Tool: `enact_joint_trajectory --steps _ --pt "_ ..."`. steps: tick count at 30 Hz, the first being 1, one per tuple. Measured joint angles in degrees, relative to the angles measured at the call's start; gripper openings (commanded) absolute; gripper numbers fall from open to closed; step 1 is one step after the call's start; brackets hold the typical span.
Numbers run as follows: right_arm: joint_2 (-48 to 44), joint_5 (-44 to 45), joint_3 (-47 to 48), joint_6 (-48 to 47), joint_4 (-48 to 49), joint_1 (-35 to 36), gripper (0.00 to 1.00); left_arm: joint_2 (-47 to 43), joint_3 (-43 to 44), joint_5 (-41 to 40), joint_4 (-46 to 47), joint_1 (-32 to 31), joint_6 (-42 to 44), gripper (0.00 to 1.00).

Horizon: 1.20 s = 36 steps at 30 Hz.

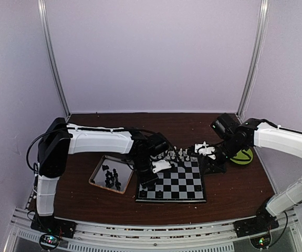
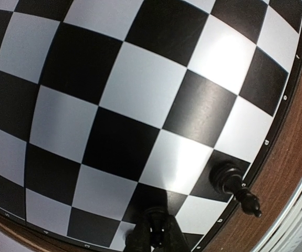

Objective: Set up the chess pieces on the board
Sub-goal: Place the pawn at g7, then pick up the knight from the storage box.

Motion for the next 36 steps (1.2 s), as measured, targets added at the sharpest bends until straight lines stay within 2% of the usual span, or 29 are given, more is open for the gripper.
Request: enact_joint_trajectory --steps 7,22,28,31,36 --pt "0.15 0.00 0.00 -0.02 0.00 0.00 0.23 0.50 0.59 -0.17 0.00 0.00 -0.26 0.16" --pt "0.26 0.04 0.00 -0.04 0.00 0.00 0.23 -1.44 1.29 -1.62 -0.81 0.31 -0.44 0.20" --pt "0.26 0.13 0.00 -0.04 -0.02 0.00 0.23 -11.85 -2.19 -3.52 0.70 3.76 -3.41 0.20" --pt "0.26 0.20 0.00 -0.09 -0.02 0.00 0.23 -19.98 -6.99 -6.16 2.67 8.09 -6.40 0.21" --pt "0.28 0.20 0.00 -0.15 -0.09 0.00 0.23 -28.55 -15.37 -11.41 4.17 16.00 -11.52 0.23"
